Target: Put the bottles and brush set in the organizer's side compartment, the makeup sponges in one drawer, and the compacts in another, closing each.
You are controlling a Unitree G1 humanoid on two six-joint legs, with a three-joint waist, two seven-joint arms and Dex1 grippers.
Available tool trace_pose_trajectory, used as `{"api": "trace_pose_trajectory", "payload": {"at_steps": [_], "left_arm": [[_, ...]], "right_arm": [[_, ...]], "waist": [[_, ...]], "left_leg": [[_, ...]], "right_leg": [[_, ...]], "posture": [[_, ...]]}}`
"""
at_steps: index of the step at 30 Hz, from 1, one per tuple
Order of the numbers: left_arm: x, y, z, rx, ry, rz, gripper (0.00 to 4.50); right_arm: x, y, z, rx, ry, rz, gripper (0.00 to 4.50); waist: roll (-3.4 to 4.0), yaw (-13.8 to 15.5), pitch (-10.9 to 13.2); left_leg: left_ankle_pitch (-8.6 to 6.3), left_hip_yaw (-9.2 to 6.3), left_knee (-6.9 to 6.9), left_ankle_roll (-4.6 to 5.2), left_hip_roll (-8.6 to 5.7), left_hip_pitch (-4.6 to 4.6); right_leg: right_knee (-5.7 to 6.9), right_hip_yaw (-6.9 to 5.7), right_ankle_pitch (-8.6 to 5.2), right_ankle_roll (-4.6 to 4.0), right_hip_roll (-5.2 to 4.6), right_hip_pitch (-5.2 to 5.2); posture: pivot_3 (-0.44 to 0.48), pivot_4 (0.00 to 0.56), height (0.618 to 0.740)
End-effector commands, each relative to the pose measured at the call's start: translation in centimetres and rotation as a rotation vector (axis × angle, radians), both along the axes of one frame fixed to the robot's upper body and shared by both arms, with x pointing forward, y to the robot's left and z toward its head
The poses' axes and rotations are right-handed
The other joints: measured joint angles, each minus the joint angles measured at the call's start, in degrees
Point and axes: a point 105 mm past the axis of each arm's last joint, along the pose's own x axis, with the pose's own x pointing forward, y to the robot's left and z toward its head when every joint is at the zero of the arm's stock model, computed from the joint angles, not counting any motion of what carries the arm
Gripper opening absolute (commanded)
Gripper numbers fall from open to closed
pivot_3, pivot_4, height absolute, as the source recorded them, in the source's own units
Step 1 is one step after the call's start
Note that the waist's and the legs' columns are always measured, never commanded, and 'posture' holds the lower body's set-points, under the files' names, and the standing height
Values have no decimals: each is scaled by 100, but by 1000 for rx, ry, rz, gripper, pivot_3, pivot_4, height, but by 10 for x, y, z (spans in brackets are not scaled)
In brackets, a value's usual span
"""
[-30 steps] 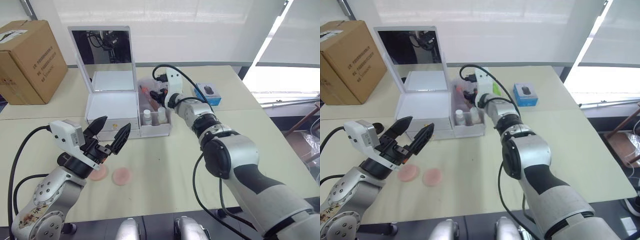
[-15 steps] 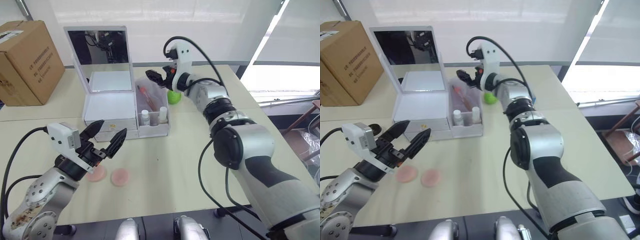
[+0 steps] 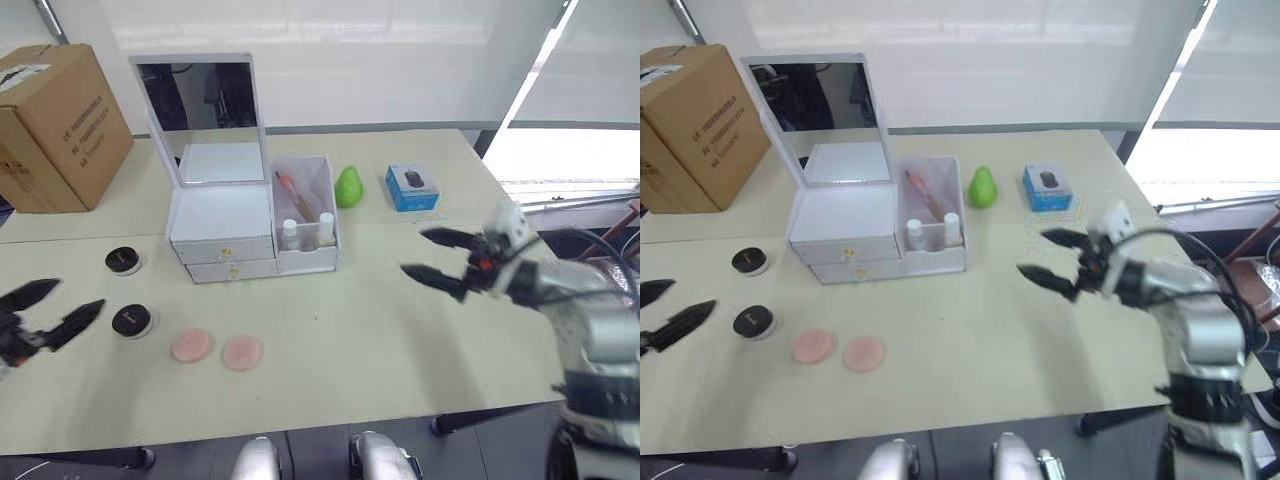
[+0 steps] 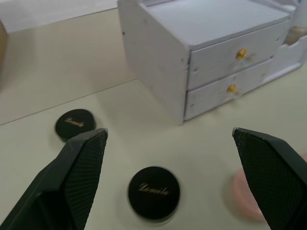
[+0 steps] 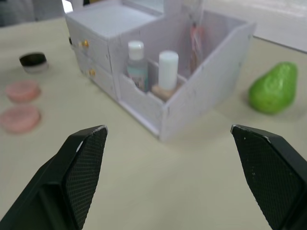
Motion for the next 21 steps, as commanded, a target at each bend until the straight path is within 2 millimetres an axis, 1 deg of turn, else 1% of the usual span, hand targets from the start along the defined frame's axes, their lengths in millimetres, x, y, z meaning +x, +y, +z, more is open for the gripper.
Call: {"api": "trace_pose_trajectory", "payload": {"at_steps": [1, 4, 6, 9, 13, 16, 19, 21], "left_arm": [[-9, 30, 2, 57, 18, 38, 4500], [-12, 44, -8, 84, 63, 60, 4500], [-12, 49, -10, 86, 62, 70, 4500], [-9, 50, -9, 93, 45, 73, 4500], [-5, 45, -5, 102, 30, 61, 4500], [-2, 38, -2, 120, 25, 41, 4500], [3, 31, 6, 101, -13, 35, 4500], [2, 29, 4, 98, -16, 40, 4500]], "right_arm": [[-19, -25, 6, 9, -60, -38, 4475], [-27, -49, -9, -42, -45, -116, 4475], [-28, -56, -12, -56, -60, -147, 4475], [-28, -54, -16, -76, -72, -146, 4475], [-28, -49, -20, -83, -62, -134, 4475], [-26, -50, -22, -91, -63, -144, 4475], [-23, -47, -23, -90, -61, -143, 4475], [-22, -44, -23, -90, -59, -136, 4475]], "waist": [[-14, -5, 3], [-28, -42, 4], [-38, -41, 4], [-43, -41, 5], [-45, -26, 6], [-51, -11, 8], [-51, 5, 9], [-51, 5, 8]], "left_leg": [[-1, -1, 0, -2, 0, 2], [-3, 7, 2, -4, 1, -2], [-4, 9, 1, -6, 4, -2], [-5, 15, 0, -8, 10, -2], [-5, 29, -1, -9, 16, -2], [-6, 37, -1, -9, 20, -3], [-6, 44, -1, -10, 22, -4], [-6, 46, -1, -10, 22, -4]], "right_leg": [[-2, 0, -1, 0, 0, 3], [-6, 3, -1, 1, -3, -1], [-5, 1, -1, 0, -3, -2], [-5, 1, -1, 0, -2, -5], [-5, 1, -1, 0, -3, -5], [-5, 1, -1, 0, -5, -5], [-5, 1, -1, 0, -7, -5], [-5, 1, -1, 0, -8, -6]], "posture": [[0, 150, 722], [0, 150, 722], [0, 150, 722], [0, 150, 722], [0, 150, 722], [0, 150, 722], [0, 150, 722], [0, 150, 722]]}}
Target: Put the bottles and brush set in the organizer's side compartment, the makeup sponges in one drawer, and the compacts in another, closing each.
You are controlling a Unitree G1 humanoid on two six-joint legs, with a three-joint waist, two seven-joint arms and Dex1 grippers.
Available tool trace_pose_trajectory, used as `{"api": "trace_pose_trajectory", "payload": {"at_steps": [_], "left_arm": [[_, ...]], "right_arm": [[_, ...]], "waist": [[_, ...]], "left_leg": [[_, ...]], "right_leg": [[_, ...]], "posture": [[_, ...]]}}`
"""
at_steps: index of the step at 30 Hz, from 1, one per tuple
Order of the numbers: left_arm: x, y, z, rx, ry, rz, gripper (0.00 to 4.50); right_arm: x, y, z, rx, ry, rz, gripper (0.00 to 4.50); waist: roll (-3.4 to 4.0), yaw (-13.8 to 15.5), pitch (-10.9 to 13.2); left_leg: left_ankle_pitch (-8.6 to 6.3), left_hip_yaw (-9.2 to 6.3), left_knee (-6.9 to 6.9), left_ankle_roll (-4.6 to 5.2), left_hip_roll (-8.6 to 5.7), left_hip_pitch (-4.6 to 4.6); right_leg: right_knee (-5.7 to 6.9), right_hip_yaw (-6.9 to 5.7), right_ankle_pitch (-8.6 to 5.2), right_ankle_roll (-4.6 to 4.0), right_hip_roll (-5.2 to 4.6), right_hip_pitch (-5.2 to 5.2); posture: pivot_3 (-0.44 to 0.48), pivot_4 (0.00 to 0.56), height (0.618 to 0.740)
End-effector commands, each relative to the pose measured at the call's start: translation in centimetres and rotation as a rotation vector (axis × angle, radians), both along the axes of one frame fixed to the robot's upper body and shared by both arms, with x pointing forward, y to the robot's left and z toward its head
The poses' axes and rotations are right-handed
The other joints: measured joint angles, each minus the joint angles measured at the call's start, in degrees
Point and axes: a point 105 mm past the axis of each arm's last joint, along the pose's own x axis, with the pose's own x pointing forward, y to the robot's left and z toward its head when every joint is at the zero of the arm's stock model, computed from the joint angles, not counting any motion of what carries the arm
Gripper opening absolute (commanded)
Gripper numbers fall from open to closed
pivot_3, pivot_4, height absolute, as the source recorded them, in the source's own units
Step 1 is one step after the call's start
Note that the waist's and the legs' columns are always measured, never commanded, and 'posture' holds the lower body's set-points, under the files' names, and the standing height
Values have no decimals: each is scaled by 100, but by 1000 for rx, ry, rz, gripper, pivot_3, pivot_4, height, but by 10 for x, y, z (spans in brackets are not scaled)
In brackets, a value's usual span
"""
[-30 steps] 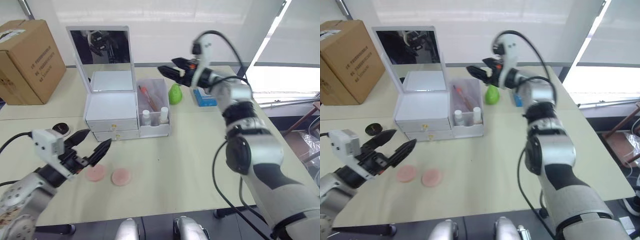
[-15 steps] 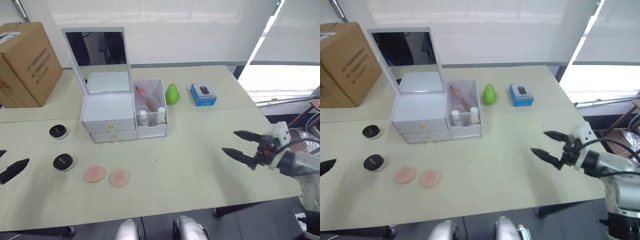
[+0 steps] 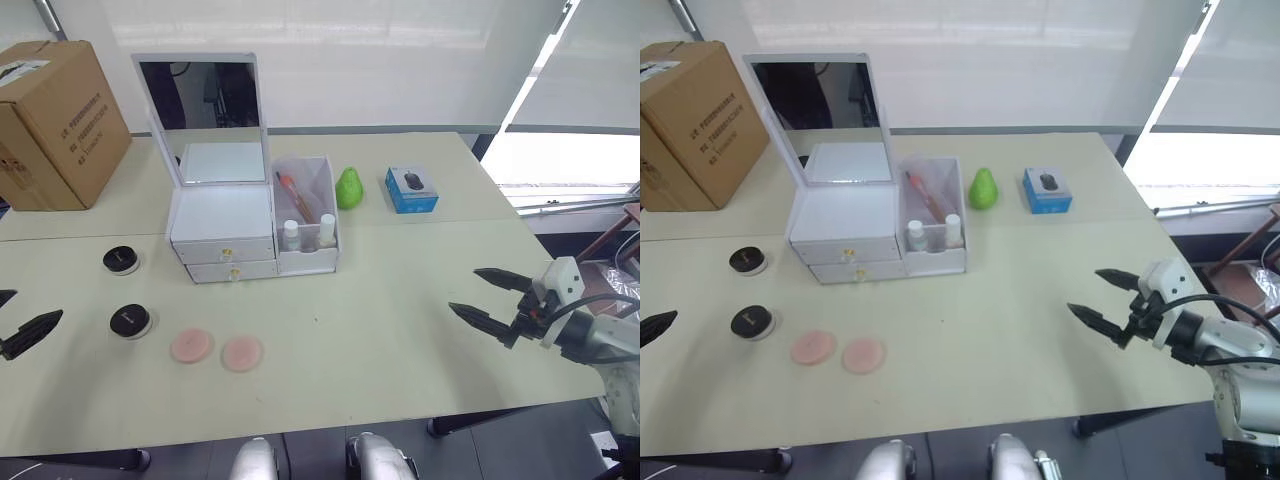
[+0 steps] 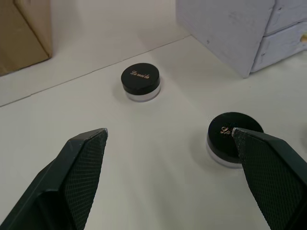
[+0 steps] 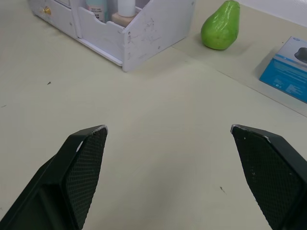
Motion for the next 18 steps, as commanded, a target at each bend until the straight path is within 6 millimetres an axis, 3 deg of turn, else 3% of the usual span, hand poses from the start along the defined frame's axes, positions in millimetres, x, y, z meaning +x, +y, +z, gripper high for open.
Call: {"api": "trace_pose_trajectory", "payload": {"at_steps": [1, 5, 13, 18], "left_arm": [[0, -4, 10, 8, -46, 8, 4500], [0, -16, 14, -28, -106, 27, 4500], [6, -73, 11, -125, -277, 81, 4500], [5, -102, 3, -201, -349, 138, 4500]], "right_arm": [[3, 4, 10, -22, -49, 17, 4475], [8, 15, 13, 4, -55, 44, 4475], [19, 82, 33, 146, -93, 188, 4475], [22, 108, 42, 204, -84, 245, 4475]], "waist": [[0, -5, 0], [-1, -34, 0], [-26, -29, -11], [-43, 2, -22]], "left_leg": [[0, 1, 0, 0, 0, 0], [2, 2, 0, 2, 0, 1], [6, 2, 6, 11, 0, -4], [28, 1, 14, 47, -2, -19]], "right_leg": [[0, 1, 0, 0, 0, 0], [2, 2, 0, 0, 2, 2], [6, 9, 2, 3, 6, 15], [9, 15, 9, 6, 10, 25]], "posture": [[0, 150, 722], [0, 150, 722], [0, 150, 722], [0, 150, 722]]}}
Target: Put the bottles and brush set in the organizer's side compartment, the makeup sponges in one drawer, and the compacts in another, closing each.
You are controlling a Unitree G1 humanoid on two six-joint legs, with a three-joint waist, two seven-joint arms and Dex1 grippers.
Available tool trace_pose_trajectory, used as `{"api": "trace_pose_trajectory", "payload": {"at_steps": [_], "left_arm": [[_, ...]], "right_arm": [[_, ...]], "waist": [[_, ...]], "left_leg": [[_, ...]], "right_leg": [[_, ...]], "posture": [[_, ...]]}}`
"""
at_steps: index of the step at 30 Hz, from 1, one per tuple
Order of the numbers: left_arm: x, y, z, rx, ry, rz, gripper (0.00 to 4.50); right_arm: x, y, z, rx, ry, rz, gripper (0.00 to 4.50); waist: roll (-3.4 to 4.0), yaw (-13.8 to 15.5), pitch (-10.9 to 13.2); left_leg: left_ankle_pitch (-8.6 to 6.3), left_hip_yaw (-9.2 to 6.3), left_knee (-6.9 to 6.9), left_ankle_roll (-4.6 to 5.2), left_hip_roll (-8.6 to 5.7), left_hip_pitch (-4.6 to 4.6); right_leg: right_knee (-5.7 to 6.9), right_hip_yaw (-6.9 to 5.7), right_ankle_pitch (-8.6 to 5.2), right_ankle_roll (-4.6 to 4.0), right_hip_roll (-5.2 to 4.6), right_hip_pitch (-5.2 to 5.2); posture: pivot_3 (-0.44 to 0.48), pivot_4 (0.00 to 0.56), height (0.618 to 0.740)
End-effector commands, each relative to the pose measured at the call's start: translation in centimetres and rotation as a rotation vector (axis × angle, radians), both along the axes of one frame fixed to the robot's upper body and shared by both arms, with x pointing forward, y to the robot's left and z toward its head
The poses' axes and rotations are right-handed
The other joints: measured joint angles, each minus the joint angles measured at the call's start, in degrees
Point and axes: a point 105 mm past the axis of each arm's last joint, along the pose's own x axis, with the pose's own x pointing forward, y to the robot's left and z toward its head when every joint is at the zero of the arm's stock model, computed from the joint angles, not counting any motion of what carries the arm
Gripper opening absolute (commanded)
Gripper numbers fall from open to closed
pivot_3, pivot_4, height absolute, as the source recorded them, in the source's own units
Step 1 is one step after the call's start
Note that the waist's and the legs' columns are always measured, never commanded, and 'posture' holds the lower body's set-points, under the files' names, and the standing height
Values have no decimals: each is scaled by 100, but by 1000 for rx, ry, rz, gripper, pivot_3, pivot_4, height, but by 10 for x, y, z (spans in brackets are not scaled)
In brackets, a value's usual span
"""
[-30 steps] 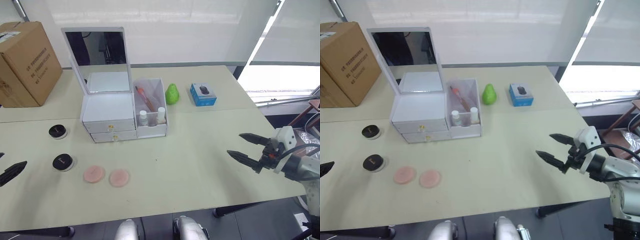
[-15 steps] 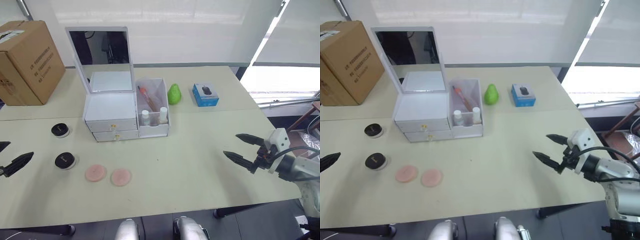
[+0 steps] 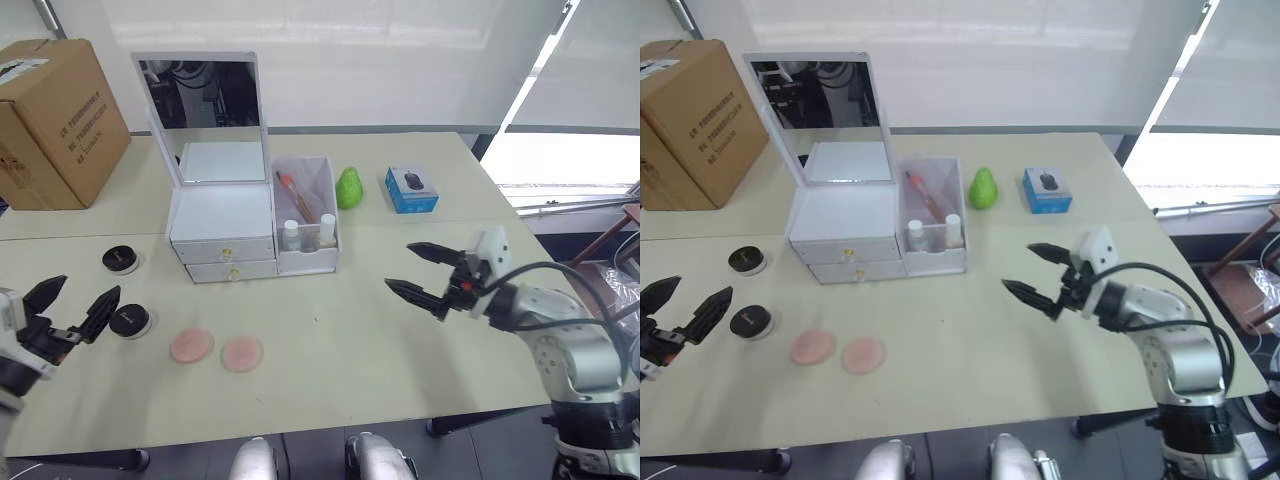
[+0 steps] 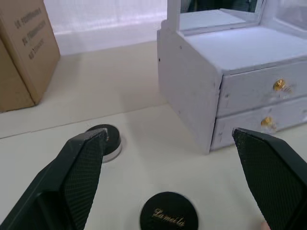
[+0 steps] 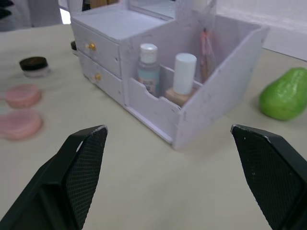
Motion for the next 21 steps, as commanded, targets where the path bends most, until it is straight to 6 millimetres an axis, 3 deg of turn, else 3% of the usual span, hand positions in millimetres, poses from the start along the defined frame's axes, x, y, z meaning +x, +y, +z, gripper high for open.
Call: {"api": "trace_pose_trajectory", "payload": {"at_steps": [1, 6, 11, 12, 16, 17, 21], "left_arm": [[-2, -18, 8, 3, -59, 11, 4500], [-6, -21, 5, -21, -72, 42, 4500], [-5, -38, 3, -56, -84, 21, 4500], [-4, -42, 1, -62, -83, 18, 4500], [-2, -65, -5, -107, -114, 47, 4500], [-2, -71, -7, -115, -129, 73, 4500], [1, -88, -13, -138, -163, 148, 4500]], "right_arm": [[-2, 13, 14, 32, -17, 41, 4475], [-6, 31, 15, 23, -22, 116, 4475], [-14, 49, 11, -11, -30, 212, 4475], [-14, 52, 10, -23, -34, 226, 4475], [-10, 54, 15, 1, -25, 238, 4475], [-9, 53, 16, -9, -33, 235, 4475], [-4, 50, 17, -24, -42, 227, 4475]], "waist": [[-10, 10, -6], [-17, 14, -11], [4, 8, 4], [30, -18, 19], [131, -86, 79], [128, 7, 78], [115, 157, 74]], "left_leg": [[0, -1, 2, 0, 0, -1], [1, -2, 4, 1, 0, -2], [1, -13, 3, 2, -2, -14], [2, -110, 12, 3, -27, -41], [23, -505, 15, 33, -264, -68], [26, -510, 30, 26, -273, -50], [27, -513, 44, 24, -280, -92]], "right_leg": [[1, 0, 0, 0, 0, -1], [0, 1, 0, 0, 2, -2], [-2, -5, 0, 0, -1, 15], [-27, -72, -5, 5, -16, 91], [-9, -440, -95, 45, -245, 272], [5, -451, -100, 56, -262, 193], [-4, -450, -78, 48, -253, 179]], "posture": [[0, 150, 722], [0, 150, 722], [0, 150, 722], [0, 150, 722], [0, 150, 722], [0, 150, 722], [0, 150, 722]]}}
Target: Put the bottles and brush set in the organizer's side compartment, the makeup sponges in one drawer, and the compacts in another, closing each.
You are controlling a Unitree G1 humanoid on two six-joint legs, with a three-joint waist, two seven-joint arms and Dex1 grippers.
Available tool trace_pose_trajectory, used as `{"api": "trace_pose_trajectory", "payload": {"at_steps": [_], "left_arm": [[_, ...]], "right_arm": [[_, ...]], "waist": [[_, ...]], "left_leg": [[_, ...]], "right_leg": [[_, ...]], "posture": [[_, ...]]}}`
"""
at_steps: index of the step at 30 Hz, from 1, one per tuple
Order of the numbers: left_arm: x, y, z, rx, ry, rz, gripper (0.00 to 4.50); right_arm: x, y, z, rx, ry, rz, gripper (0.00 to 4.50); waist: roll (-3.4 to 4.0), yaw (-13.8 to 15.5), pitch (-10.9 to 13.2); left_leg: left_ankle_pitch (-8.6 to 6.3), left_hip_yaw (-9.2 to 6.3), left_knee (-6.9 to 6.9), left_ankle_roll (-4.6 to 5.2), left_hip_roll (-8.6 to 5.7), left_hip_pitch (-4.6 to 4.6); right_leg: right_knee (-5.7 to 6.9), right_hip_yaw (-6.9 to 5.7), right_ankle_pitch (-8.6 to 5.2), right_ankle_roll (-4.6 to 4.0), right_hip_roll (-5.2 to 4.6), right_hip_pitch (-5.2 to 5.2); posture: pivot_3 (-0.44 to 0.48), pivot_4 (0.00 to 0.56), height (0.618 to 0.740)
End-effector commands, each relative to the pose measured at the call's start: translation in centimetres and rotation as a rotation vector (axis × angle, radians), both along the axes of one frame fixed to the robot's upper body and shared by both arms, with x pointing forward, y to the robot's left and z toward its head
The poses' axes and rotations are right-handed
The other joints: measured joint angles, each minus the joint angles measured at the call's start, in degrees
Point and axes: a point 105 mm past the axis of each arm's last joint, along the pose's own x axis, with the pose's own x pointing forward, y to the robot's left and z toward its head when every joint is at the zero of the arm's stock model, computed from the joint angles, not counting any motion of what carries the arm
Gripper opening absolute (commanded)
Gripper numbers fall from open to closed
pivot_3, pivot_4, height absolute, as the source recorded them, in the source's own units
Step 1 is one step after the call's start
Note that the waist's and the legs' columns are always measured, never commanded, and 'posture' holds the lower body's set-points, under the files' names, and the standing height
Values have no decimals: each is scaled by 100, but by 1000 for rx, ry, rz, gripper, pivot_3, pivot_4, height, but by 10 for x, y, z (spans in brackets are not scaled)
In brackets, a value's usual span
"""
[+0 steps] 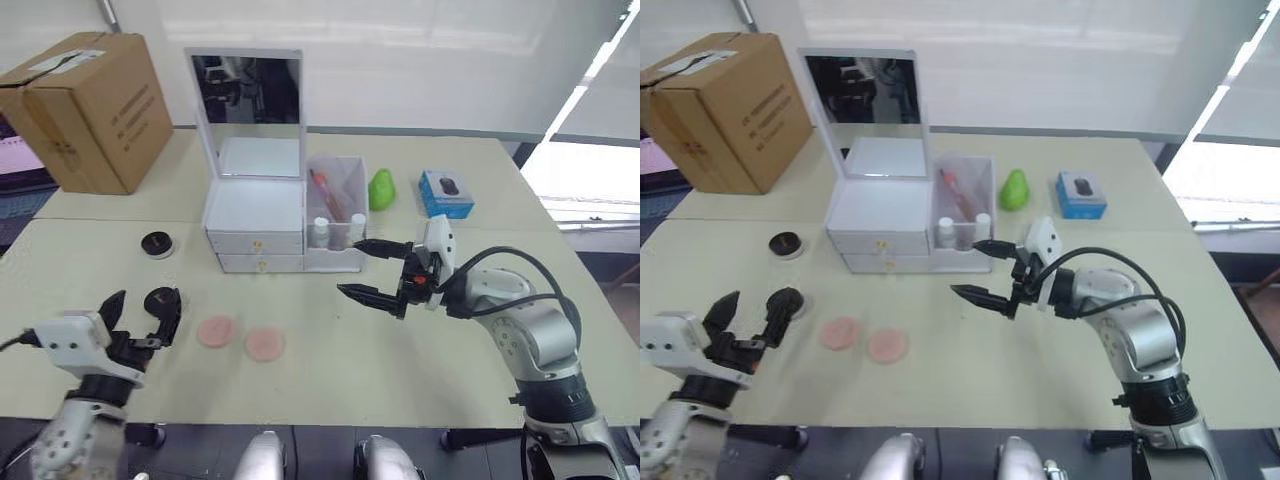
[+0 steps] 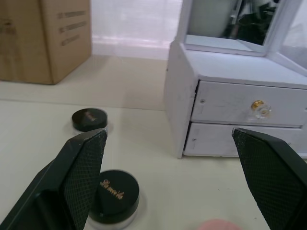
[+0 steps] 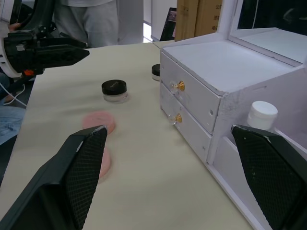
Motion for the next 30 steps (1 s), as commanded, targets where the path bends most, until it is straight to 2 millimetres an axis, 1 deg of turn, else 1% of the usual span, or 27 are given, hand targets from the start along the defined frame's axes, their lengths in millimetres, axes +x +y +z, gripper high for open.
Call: {"api": "trace_pose_trajectory", "payload": {"at_steps": [1, 2, 4, 7, 9, 12, 16, 18, 23, 27, 30], "left_arm": [[2, -20, 11, 27, -84, 53, 4500], [3, -24, 9, 19, -88, 58, 4500], [9, -41, 5, 17, -91, 49, 4500], [18, -54, 5, -10, -109, 45, 4500], [26, -60, 4, -16, -125, 55, 4500], [39, -65, 2, -2, -121, 59, 4500], [61, -77, -13, 58, -40, 31, 4500], [70, -79, -15, 66, -27, 23, 4500], [83, -85, -2, 88, -55, -15, 4500], [85, -87, 3, 77, -78, -28, 4500], [87, -86, 1, 84, -65, -25, 4500]], "right_arm": [[5, -6, 10, 0, -46, -11, 4475], [6, -6, 10, -1, -46, -12, 4475], [9, -6, 10, -3, -50, -8, 4475], [11, -3, 15, -1, -59, 5, 4475], [12, -2, 19, 2, -66, 15, 4475], [13, -1, 20, -5, -69, 18, 4475], [13, -2, 20, -8, -68, 12, 4475], [13, -2, 20, -7, -68, 7, 4475], [13, -3, 16, -10, -64, -15, 4475], [11, -3, 14, -11, -61, -26, 4475], [11, -4, 12, -13, -59, -34, 4475]], "waist": [[-7, 5, -4], [-9, -7, -5], [-13, -35, -6], [-12, -55, -5], [-12, -53, -5], [-12, -51, -5], [-13, -39, -5], [-13, -39, -5], [-12, -48, -5], [-12, -49, -6], [-12, -48, -6]], "left_leg": [[0, 1, 0, 0, 0, 1], [0, 5, 2, 0, -3, 1], [0, 18, 1, 0, -10, -1], [0, 21, 2, 0, -9, 3], [0, 3, 2, 1, -9, 15], [0, -7, 1, 1, -6, 24], [0, -6, 2, 1, -8, 24], [0, -6, 3, 1, -10, 23], [0, -8, 2, 1, -7, 22], [0, -8, 2, 1, -8, 26], [0, -8, 2, 1, -8, 25]], "right_leg": [[-1, 2, 1, -1, 0, 0], [-3, 8, 1, 0, 0, 3], [-2, 36, 4, 7, 1, 13], [-3, 90, 9, 16, 36, 3], [-1, 117, 9, 15, 65, 2], [0, 122, 11, 12, 78, 2], [-1, 125, 18, 24, 76, 2], [-1, 125, 25, 37, 76, 3], [0, 125, 30, 44, 80, 0], [1, 130, 33, 48, 81, 2], [1, 131, 33, 49, 81, 1]], "posture": [[0, 150, 722], [0, 150, 722], [0, 150, 722], [0, 150, 722], [0, 150, 722], [0, 150, 722], [0, 150, 722], [0, 150, 722], [0, 150, 722], [0, 150, 722], [0, 150, 722]]}}
